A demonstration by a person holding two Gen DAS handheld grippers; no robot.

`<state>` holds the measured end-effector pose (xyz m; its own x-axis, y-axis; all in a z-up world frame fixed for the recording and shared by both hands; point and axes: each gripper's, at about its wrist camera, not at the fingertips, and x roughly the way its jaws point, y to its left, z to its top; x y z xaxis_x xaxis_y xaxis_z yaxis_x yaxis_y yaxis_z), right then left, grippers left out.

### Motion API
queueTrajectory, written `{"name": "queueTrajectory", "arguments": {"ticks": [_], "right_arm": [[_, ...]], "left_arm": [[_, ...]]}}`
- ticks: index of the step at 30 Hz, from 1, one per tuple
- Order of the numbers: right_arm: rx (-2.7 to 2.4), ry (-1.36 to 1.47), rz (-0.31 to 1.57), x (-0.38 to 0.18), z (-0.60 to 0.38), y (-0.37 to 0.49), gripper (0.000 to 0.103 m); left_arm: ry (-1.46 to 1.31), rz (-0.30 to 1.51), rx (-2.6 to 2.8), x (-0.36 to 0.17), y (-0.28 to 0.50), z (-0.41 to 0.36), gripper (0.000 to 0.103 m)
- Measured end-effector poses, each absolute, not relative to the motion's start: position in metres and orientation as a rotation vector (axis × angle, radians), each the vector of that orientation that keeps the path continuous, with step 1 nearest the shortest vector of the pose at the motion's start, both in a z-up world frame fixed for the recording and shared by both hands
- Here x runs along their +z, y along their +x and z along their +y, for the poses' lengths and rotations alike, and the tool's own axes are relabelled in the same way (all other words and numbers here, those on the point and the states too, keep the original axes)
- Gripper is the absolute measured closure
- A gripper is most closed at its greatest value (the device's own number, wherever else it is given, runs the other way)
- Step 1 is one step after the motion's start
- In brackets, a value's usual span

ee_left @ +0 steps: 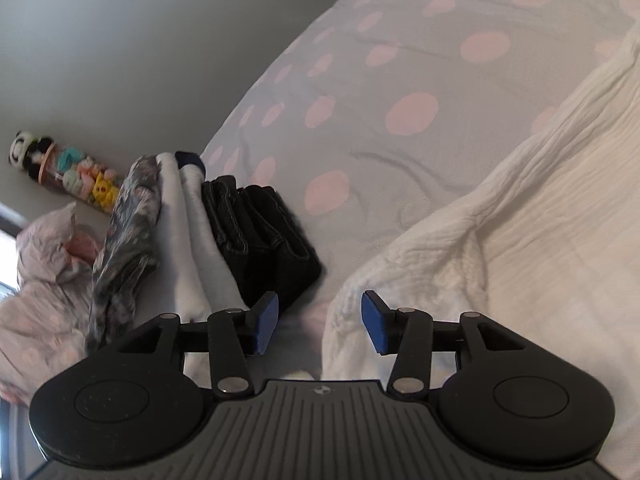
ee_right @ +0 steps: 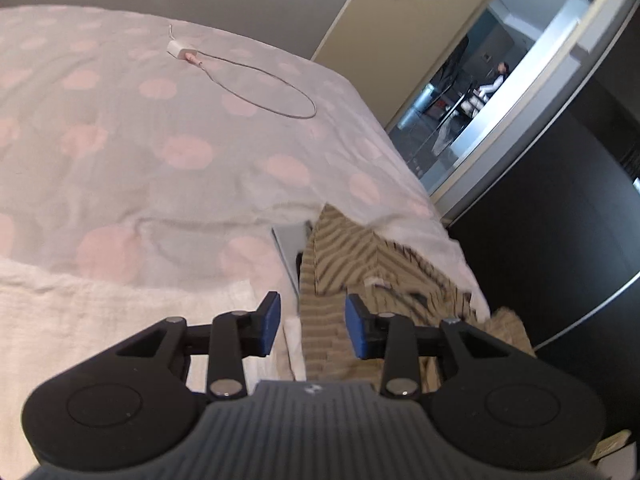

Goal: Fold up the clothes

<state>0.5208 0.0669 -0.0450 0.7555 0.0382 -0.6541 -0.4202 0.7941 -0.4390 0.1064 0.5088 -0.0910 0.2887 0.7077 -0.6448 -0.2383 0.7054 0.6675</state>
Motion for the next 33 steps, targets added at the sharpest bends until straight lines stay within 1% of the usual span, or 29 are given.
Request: {"name": "queueTrajectory", "arguments": {"ticks": [7,9,13,19,25,30,33], "right_arm": [[0.340,-0.444,0.784,-0.050,0.012,0.473,0.067],[0.348,-0.407,0.820,-0.059,-0.001,0.461,0.071],[0.331,-0.299,0.877,-0.077,-0.024,0.451,0.071],[0.280,-0.050,0.937,-0.096,-0.052,0.457,0.070],[0.253,-0.016,0.963,-0.118,-0.058,0.458,0.069],[0.231,0.023,0.970,-0.137,-0.060,0.459,0.068],[0.207,0.062,0.972,-0.146,-0.060,0.460,0.066]], "left_arm": [[0.386,1.065,0.699,-0.078,0.078,0.478,0.049],[0.356,1.052,0.709,-0.079,0.069,0.468,0.049],[0.320,1.022,0.735,-0.089,0.054,0.444,0.049],[0.117,0.971,0.788,-0.112,0.026,0.431,0.049],[-0.022,0.899,0.896,-0.130,-0.008,0.439,0.049],[-0.313,0.766,0.944,-0.130,-0.046,0.472,0.049],[-0.516,0.656,0.965,-0.132,-0.064,0.491,0.042]]}}
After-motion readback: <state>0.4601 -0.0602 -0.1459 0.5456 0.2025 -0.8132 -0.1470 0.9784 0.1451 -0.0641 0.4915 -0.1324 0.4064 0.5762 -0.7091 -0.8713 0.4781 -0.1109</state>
